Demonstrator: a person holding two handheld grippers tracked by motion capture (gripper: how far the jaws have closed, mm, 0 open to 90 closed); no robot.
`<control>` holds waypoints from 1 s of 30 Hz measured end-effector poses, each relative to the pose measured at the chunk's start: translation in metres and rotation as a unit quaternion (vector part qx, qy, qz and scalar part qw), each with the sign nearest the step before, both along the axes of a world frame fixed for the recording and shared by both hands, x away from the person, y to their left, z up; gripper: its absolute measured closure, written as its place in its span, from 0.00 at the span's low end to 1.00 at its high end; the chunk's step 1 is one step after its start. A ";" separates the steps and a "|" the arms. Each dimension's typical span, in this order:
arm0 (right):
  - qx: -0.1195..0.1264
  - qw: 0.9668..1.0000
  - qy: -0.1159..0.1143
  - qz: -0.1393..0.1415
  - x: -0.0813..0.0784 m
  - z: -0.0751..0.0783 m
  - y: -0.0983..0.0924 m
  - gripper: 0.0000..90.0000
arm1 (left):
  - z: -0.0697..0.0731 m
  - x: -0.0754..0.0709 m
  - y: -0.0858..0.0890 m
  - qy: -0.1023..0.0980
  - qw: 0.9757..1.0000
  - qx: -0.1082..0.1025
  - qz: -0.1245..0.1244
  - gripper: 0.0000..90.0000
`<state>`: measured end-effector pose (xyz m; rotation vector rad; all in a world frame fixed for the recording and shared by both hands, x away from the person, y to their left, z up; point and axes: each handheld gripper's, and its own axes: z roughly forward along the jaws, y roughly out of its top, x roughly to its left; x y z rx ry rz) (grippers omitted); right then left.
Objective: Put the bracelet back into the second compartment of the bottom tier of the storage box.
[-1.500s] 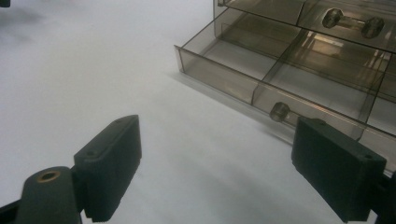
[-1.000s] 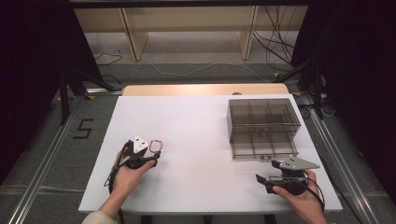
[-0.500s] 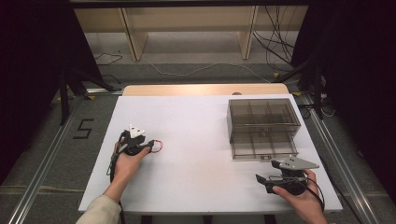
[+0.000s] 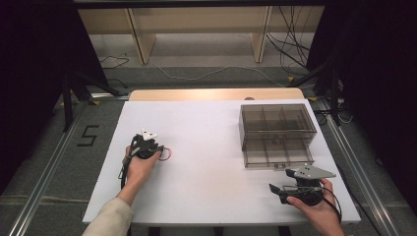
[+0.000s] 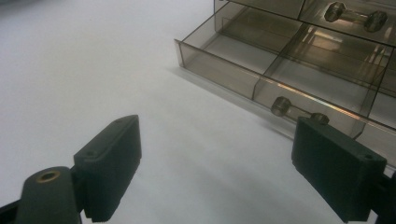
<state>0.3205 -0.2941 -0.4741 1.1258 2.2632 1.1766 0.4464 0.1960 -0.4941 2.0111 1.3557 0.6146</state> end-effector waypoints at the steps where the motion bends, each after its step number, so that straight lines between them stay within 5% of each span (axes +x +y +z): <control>1: -0.002 1.000 0.001 -0.001 0.000 0.000 0.000 0.19 | 0.000 0.000 -0.001 0.002 1.000 -0.003 0.000 0.82; 9: -0.003 1.000 0.004 -0.001 0.000 0.000 0.000 0.19 | -0.001 0.000 -0.002 0.009 1.000 -0.020 0.006 0.96; 30: -0.004 1.000 0.003 0.002 0.000 0.000 0.000 0.19 | 0.001 0.000 -0.001 0.012 0.999 -0.036 0.001 1.00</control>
